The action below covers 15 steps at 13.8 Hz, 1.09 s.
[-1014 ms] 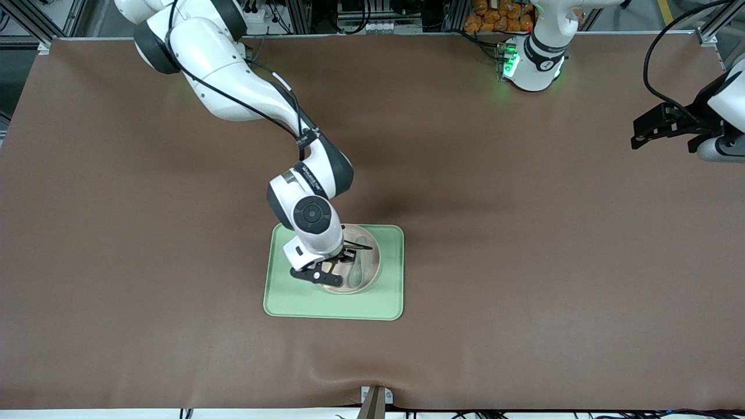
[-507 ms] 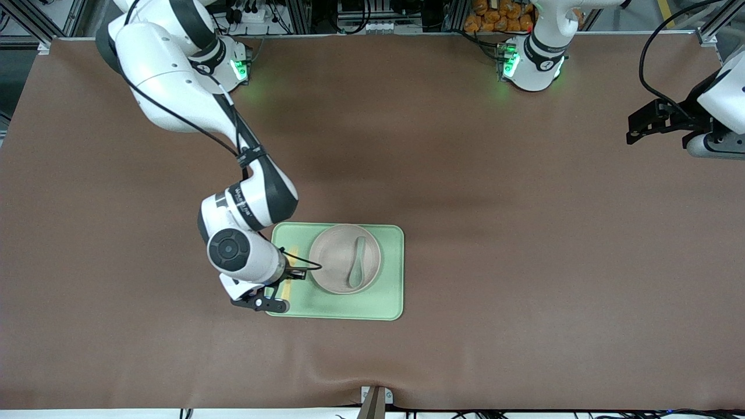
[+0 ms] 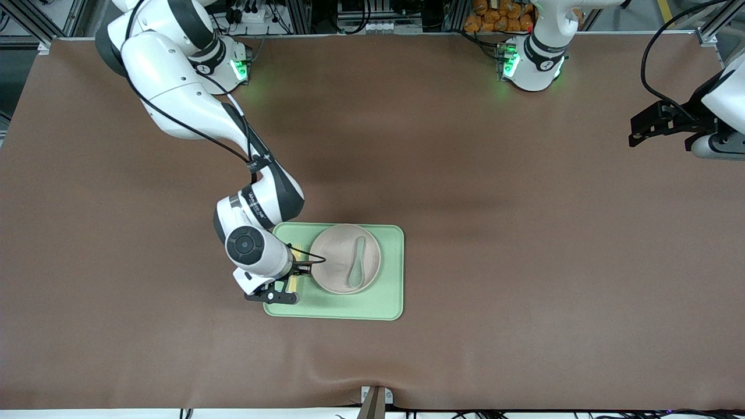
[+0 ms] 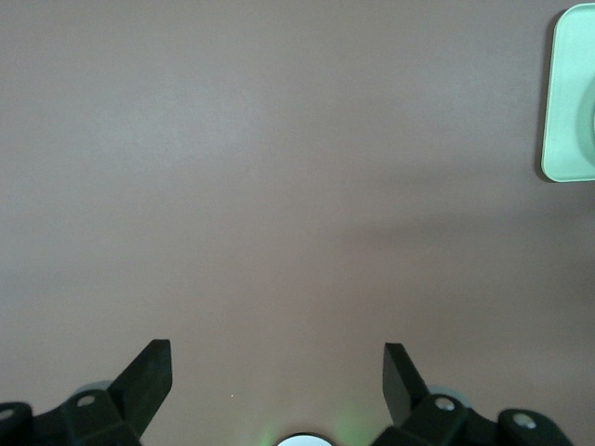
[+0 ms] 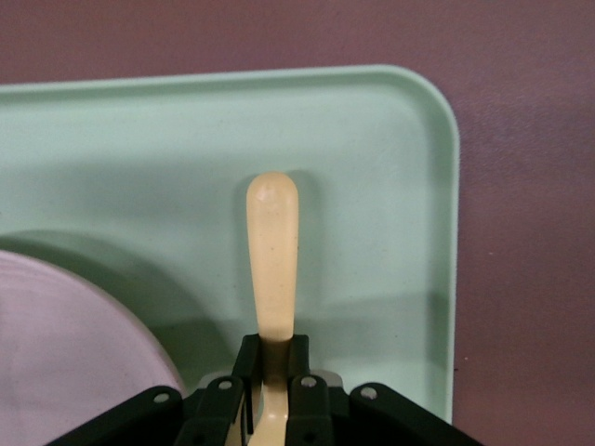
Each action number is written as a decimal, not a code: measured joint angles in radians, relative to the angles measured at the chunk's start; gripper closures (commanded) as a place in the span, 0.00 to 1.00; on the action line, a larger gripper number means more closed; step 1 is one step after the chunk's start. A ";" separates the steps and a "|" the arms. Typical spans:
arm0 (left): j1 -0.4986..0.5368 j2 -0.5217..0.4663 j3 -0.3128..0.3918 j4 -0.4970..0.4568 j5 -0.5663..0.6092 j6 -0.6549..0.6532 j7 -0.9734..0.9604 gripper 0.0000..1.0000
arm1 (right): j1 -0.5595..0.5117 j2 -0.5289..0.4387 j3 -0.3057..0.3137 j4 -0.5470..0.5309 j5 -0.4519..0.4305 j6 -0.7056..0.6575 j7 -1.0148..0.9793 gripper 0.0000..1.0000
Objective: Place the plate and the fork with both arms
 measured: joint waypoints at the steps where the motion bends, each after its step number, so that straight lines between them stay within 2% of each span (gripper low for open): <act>1: 0.000 0.000 0.000 0.000 0.000 0.000 0.000 0.00 | 0.003 -0.001 0.001 -0.015 -0.004 0.012 0.000 1.00; 3: 0.000 -0.001 0.000 0.000 0.000 0.001 -0.001 0.00 | 0.004 -0.007 0.001 -0.054 -0.014 0.066 0.000 1.00; 4: 0.000 -0.001 0.000 0.001 0.000 0.003 -0.001 0.00 | 0.004 -0.012 0.000 -0.072 -0.016 0.089 0.000 0.82; 5: 0.000 -0.002 0.000 0.002 0.000 0.004 -0.001 0.00 | 0.003 -0.015 0.000 -0.082 -0.016 0.100 0.000 0.35; 6: 0.000 -0.002 0.001 0.003 0.000 0.004 -0.001 0.00 | 0.002 -0.018 0.000 -0.086 -0.016 0.101 0.000 0.06; 7: 0.000 -0.002 0.001 0.004 0.000 0.005 -0.001 0.00 | 0.001 -0.021 0.000 -0.088 -0.016 0.101 0.000 0.00; 10: -0.001 -0.004 0.002 0.009 0.000 0.009 -0.001 0.00 | -0.006 -0.048 -0.003 -0.081 -0.016 0.067 -0.001 0.00; 15: -0.004 -0.004 0.001 0.009 0.000 0.009 -0.001 0.00 | -0.071 -0.111 0.003 0.077 -0.014 -0.182 -0.001 0.00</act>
